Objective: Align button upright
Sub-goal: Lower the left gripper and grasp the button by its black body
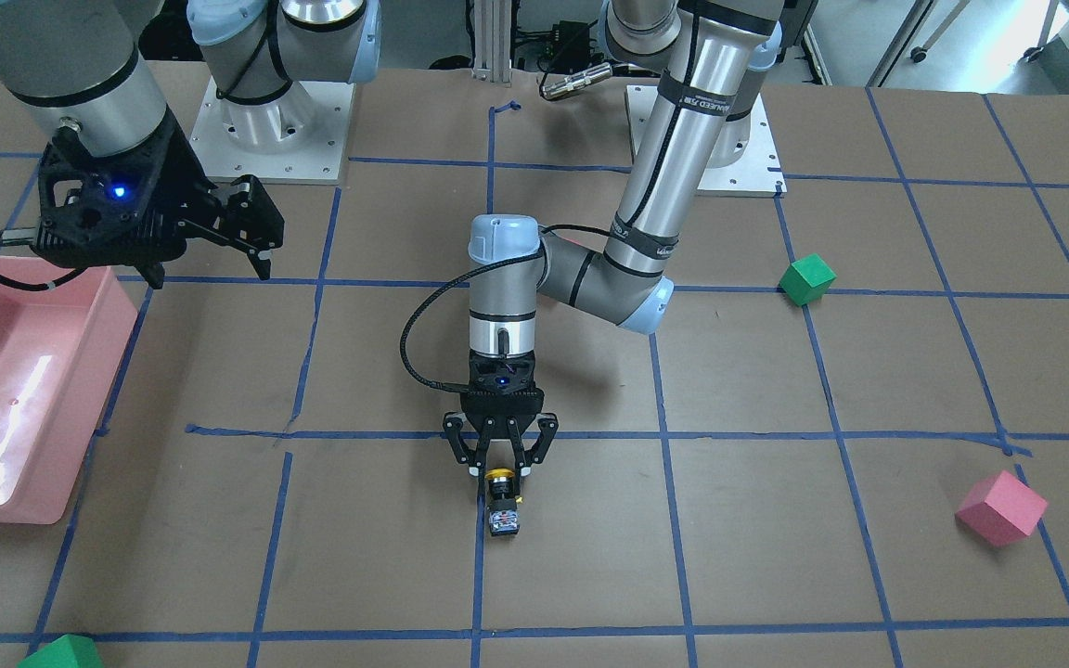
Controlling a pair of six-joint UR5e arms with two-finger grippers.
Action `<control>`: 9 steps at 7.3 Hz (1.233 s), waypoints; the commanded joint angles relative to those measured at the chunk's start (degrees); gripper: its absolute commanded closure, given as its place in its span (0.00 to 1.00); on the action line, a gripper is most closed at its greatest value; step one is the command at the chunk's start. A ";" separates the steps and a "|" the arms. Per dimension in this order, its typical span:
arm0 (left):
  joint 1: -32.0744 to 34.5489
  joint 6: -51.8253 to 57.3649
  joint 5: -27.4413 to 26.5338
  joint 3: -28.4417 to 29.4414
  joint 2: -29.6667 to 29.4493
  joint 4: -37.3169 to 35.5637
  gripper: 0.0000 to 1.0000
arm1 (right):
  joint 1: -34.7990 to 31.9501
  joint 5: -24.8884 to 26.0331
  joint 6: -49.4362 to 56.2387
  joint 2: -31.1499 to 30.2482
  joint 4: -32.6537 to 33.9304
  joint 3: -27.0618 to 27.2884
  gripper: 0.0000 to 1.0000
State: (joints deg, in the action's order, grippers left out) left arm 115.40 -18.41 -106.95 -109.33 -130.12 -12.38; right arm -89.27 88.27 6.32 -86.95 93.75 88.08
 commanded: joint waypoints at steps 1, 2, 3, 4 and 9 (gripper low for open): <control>-0.08 0.21 0.86 1.65 4.76 10.46 1.00 | -0.03 0.32 -0.08 0.02 -0.23 0.42 0.00; -0.26 0.21 2.09 4.10 7.84 20.54 1.00 | 0.15 0.32 -0.08 0.37 -0.32 1.04 0.00; -0.43 0.21 3.93 7.78 10.65 33.78 1.00 | 0.15 -0.37 -0.08 -0.15 -0.84 1.65 0.00; -1.13 0.04 7.34 11.30 13.03 46.01 1.00 | 0.15 -0.38 -0.08 -0.24 -0.85 1.66 0.00; -5.27 -10.02 28.51 20.61 13.77 81.59 1.00 | 0.06 -0.56 -0.08 0.11 -0.76 3.06 0.00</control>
State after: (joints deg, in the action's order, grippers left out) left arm 110.45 -23.02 -83.24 -92.69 -115.02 61.91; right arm -89.20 87.77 6.31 -86.68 92.94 91.09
